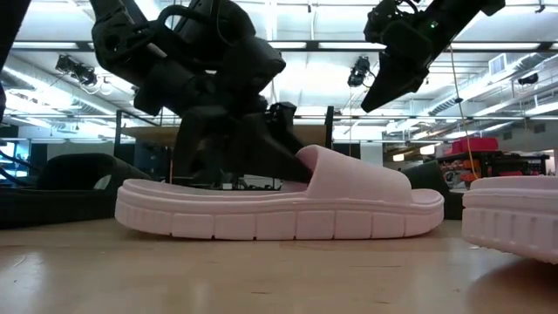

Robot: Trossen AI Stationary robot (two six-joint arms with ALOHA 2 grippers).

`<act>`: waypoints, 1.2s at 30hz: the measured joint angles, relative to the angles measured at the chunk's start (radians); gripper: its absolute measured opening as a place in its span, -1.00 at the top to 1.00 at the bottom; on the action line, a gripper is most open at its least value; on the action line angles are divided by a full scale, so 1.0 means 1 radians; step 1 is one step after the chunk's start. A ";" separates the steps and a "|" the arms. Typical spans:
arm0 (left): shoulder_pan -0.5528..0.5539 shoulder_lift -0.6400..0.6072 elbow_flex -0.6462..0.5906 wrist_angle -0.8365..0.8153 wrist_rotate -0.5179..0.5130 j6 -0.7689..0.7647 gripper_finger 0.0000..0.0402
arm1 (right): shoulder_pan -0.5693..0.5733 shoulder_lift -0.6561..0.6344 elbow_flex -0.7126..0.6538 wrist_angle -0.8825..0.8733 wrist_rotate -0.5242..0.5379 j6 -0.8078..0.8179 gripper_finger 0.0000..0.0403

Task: Pick and place slides into the shelf
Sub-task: Put the pink slipper on the shelf

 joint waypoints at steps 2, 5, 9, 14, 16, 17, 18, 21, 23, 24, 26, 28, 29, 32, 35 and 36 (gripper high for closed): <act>0.000 0.000 0.000 -0.001 -0.007 0.007 0.21 | 0.000 0.000 0.000 0.000 0.000 0.000 0.34; -0.001 0.000 0.000 -0.003 -0.035 0.001 0.40 | 0.000 0.000 0.000 0.000 0.000 0.000 0.34; -0.003 0.000 0.000 0.002 -0.064 -0.053 0.83 | 0.000 0.000 0.000 0.000 0.000 -0.001 0.34; -0.043 -0.048 -0.002 -0.010 -0.143 -0.214 0.87 | 0.000 0.000 0.000 0.000 0.000 -0.001 0.34; -0.070 -0.083 -0.002 -0.016 -0.261 -0.255 0.87 | 0.000 0.000 0.000 0.000 0.000 -0.002 0.34; -0.083 -0.102 -0.002 -0.019 -0.331 -0.260 0.88 | 0.000 0.000 0.000 0.000 0.000 -0.002 0.34; -0.096 -0.125 -0.002 -0.028 -0.403 -0.258 0.91 | 0.000 0.000 0.000 0.000 0.000 -0.002 0.34; -0.129 -0.207 -0.002 -0.064 -0.622 -0.220 0.93 | 0.000 0.000 0.000 0.000 0.000 -0.002 0.34; -0.148 -0.265 -0.002 -0.065 -0.776 -0.178 0.92 | 0.000 0.000 0.000 0.000 0.000 -0.002 0.34; -0.155 -0.295 -0.002 -0.065 -0.860 -0.139 0.90 | 0.000 0.000 0.000 0.000 0.000 -0.002 0.34; -0.157 -0.355 -0.001 -0.061 -1.005 -0.014 0.89 | 0.000 0.000 0.000 0.000 0.000 -0.002 0.34; -0.142 -0.411 -0.001 -0.058 -1.122 0.103 0.92 | 0.000 0.000 0.000 0.000 0.000 -0.002 0.34; -0.130 -0.440 -0.001 -0.061 -1.157 0.132 0.93 | 0.000 0.000 0.000 0.000 0.000 -0.002 0.34; -0.074 -0.520 -0.001 -0.062 -1.179 0.113 0.93 | 0.000 0.000 0.000 0.000 0.000 -0.002 0.34; 0.007 -0.582 -0.001 -0.056 -1.175 0.046 0.93 | 0.000 0.000 0.000 0.001 0.000 -0.002 0.34; 0.039 -0.593 -0.001 -0.054 -1.173 0.028 0.92 | 0.000 0.000 0.000 0.000 0.000 -0.002 0.34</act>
